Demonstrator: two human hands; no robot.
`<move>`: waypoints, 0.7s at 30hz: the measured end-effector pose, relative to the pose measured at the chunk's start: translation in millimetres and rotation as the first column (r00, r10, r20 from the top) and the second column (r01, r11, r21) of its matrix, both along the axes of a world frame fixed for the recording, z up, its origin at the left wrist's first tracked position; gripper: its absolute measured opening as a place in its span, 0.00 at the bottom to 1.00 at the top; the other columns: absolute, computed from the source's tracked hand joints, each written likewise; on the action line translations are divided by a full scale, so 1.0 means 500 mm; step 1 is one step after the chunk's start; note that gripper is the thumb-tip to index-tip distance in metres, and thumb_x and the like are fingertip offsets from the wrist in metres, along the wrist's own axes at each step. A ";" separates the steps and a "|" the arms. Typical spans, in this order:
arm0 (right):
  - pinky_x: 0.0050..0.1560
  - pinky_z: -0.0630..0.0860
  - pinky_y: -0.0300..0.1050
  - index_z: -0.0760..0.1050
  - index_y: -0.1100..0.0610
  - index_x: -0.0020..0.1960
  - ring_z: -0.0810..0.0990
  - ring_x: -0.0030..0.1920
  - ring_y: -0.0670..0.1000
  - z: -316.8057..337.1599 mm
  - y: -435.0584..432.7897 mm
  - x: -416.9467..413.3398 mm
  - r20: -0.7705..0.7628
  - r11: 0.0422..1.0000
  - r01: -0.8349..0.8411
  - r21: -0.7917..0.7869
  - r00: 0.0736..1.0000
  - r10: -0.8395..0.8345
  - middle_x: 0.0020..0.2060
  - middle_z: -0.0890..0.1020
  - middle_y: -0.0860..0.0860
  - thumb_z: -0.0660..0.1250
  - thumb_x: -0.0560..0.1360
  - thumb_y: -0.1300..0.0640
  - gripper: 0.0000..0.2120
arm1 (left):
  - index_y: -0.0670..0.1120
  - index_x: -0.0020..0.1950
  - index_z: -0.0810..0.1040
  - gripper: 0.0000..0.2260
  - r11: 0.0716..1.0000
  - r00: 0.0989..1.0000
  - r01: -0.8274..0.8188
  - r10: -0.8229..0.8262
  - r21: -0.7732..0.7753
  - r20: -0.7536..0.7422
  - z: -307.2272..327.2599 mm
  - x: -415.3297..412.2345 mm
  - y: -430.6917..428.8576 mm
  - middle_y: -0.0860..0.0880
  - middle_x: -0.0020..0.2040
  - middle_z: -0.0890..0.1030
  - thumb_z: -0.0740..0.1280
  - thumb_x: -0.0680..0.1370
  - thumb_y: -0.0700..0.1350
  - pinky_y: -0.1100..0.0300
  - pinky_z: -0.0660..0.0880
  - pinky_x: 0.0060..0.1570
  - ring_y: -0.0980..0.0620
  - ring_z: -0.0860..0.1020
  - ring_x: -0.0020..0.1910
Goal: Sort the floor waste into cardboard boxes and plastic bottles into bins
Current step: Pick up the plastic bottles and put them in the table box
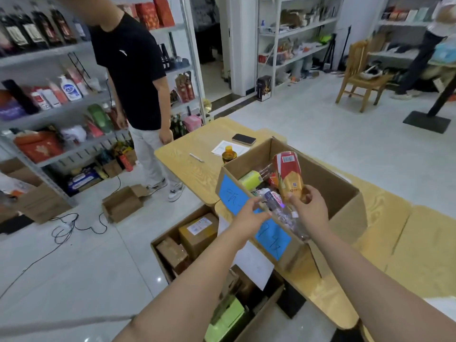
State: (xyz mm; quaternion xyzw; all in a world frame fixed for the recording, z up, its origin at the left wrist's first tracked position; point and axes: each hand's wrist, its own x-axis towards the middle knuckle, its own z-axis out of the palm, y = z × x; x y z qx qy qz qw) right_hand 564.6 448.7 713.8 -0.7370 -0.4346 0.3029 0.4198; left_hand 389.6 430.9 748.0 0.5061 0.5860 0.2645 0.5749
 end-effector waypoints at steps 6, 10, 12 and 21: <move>0.55 0.78 0.59 0.68 0.51 0.70 0.79 0.54 0.54 -0.009 0.030 0.010 -0.004 0.998 0.012 -0.056 1.000 -0.012 0.60 0.77 0.53 0.70 0.73 0.44 0.29 | 0.55 0.72 0.65 0.23 1.000 0.999 -0.022 0.023 0.004 -0.042 0.011 0.021 0.025 0.54 0.73 0.67 0.66 0.78 0.46 0.50 0.72 0.63 0.48 0.72 0.66; 0.57 0.77 0.60 0.65 0.52 0.72 0.78 0.57 0.57 -0.009 0.032 0.011 0.013 0.994 -0.046 -0.103 0.999 0.047 0.61 0.76 0.55 0.70 0.73 0.45 0.31 | 0.56 0.71 0.66 0.22 0.999 0.997 -0.048 0.049 0.003 -0.054 0.017 0.021 0.021 0.53 0.71 0.68 0.66 0.78 0.46 0.47 0.72 0.64 0.47 0.72 0.66; 0.57 0.77 0.59 0.67 0.50 0.70 0.78 0.56 0.57 -0.015 0.031 0.012 0.020 0.991 -0.044 -0.125 0.999 0.047 0.61 0.76 0.55 0.71 0.72 0.47 0.30 | 0.56 0.70 0.67 0.21 0.998 0.997 -0.062 0.062 0.004 -0.048 0.019 0.019 0.017 0.53 0.67 0.70 0.66 0.78 0.46 0.47 0.72 0.64 0.47 0.72 0.65; 0.51 0.79 0.52 0.72 0.54 0.68 0.79 0.52 0.53 0.026 0.025 -0.032 -0.071 0.995 -0.101 -0.002 0.992 0.100 0.55 0.80 0.53 0.69 0.76 0.56 0.21 | 0.57 0.72 0.65 0.23 0.991 0.995 -0.054 0.063 0.120 -0.076 0.044 -0.002 -0.011 0.52 0.74 0.65 0.66 0.79 0.45 0.57 0.73 0.53 0.50 0.70 0.66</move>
